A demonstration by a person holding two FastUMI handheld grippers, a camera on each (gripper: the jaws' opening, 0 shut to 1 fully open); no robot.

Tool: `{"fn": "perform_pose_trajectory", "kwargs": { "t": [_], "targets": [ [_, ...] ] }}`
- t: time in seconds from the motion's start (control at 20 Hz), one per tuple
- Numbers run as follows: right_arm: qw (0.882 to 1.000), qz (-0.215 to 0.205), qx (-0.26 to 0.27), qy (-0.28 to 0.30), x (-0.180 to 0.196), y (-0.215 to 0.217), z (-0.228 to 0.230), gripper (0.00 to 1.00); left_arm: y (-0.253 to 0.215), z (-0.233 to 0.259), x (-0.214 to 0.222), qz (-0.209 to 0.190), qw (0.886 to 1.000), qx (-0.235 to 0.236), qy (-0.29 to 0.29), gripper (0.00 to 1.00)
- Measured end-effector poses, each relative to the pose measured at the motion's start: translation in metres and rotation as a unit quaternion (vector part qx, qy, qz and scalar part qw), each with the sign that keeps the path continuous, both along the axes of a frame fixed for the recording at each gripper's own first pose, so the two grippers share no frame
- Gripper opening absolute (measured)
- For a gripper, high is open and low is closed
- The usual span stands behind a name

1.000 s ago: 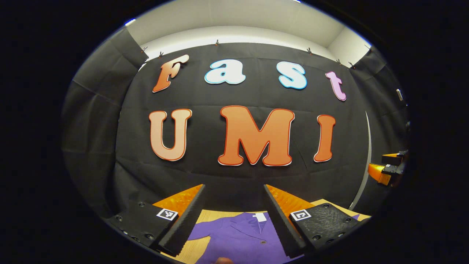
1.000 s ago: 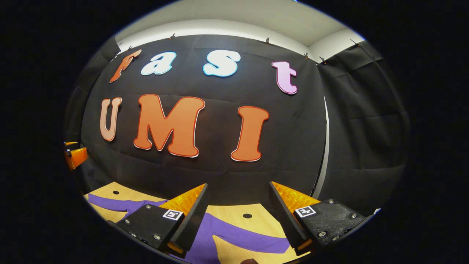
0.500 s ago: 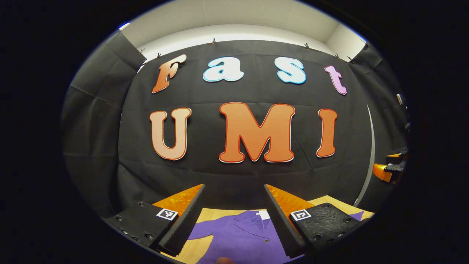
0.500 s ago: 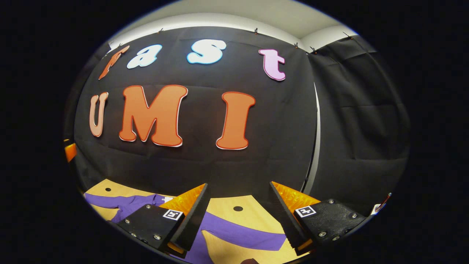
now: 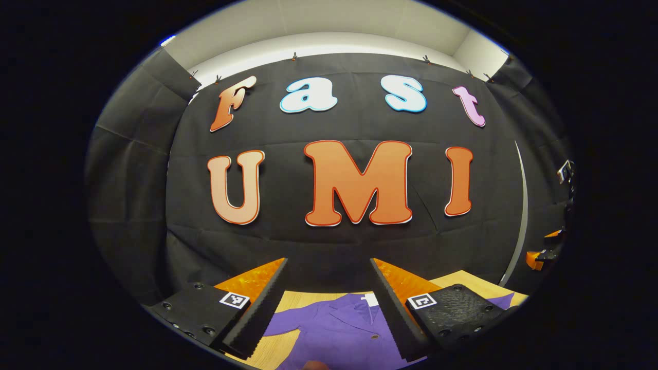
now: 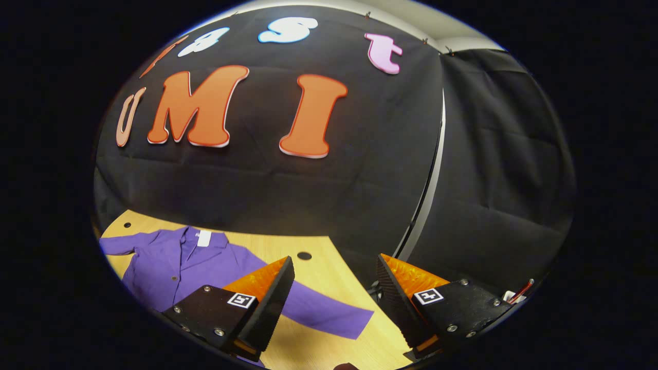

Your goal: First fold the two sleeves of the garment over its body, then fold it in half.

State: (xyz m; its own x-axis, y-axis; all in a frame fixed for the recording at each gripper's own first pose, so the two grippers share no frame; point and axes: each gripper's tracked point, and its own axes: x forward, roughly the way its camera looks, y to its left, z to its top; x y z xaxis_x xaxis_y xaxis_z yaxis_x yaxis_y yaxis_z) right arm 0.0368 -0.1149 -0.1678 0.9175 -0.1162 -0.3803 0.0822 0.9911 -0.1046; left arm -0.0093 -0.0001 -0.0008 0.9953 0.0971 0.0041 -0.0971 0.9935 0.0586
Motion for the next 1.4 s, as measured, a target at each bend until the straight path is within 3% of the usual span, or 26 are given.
{"fn": "perform_pose_trajectory", "kwargs": {
  "t": [0.3, 0.55, 0.85, 1.25, 1.4],
  "targets": [
    [0.993, -0.016, 0.023, 0.118, 0.001, -0.029, -0.075, 0.97, -0.007, -0.005, 0.001, 0.002, 1.000, 0.005, 0.013, 0.95],
    [0.971, -0.032, 0.100, 0.214, 0.005, -0.043, -0.129, 0.97, -0.011, -0.013, -0.001, 0.008, 1.000, 0.012, 0.027, 0.96],
    [0.935, -0.048, 0.136, 0.323, 0.012, -0.061, -0.182, 0.98, -0.017, -0.029, -0.006, 0.019, 0.999, 0.011, 0.048, 0.96],
    [0.867, -0.060, 0.190, 0.456, 0.003, -0.068, -0.239, 0.97, -0.030, -0.047, -0.009, 0.029, 0.997, 0.012, 0.075, 0.96],
    [0.858, -0.052, 0.180, 0.478, 0.010, -0.068, -0.257, 0.96, -0.034, -0.055, -0.008, 0.034, 0.996, 0.017, 0.087, 0.96]
  ]
}}
